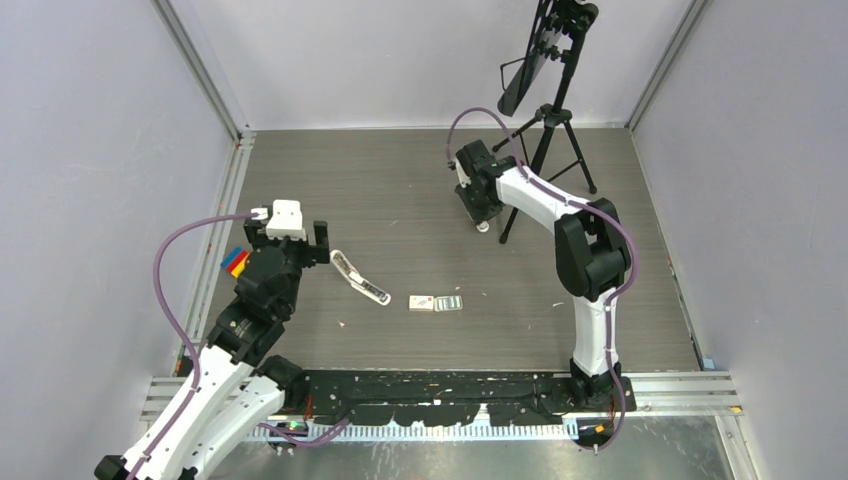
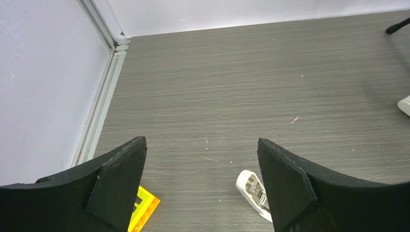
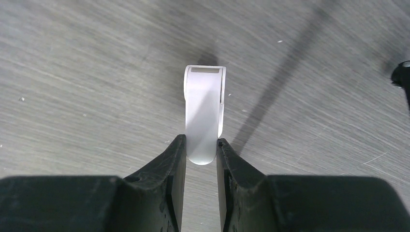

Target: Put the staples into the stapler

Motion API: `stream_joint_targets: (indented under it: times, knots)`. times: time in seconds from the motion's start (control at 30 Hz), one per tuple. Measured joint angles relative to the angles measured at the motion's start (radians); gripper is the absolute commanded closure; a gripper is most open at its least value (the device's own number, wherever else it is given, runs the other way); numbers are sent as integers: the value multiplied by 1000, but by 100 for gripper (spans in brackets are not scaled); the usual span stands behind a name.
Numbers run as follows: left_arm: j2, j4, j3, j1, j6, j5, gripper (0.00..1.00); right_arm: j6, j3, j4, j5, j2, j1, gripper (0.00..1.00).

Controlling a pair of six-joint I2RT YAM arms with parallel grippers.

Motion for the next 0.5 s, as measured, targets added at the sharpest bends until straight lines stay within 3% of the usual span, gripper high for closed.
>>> stream_joint_targets:
  times: [0.13,0.3,0.5]
  knots:
    - [0,0,0,0,0,0,14,-1,0,35,5,1,-24,84]
    - [0,0,0,0,0,4,14,-6,0,69,3,17,-27,67]
    - [0,0,0,0,0,9,14,-12,0,82,-2,25,-28,64]
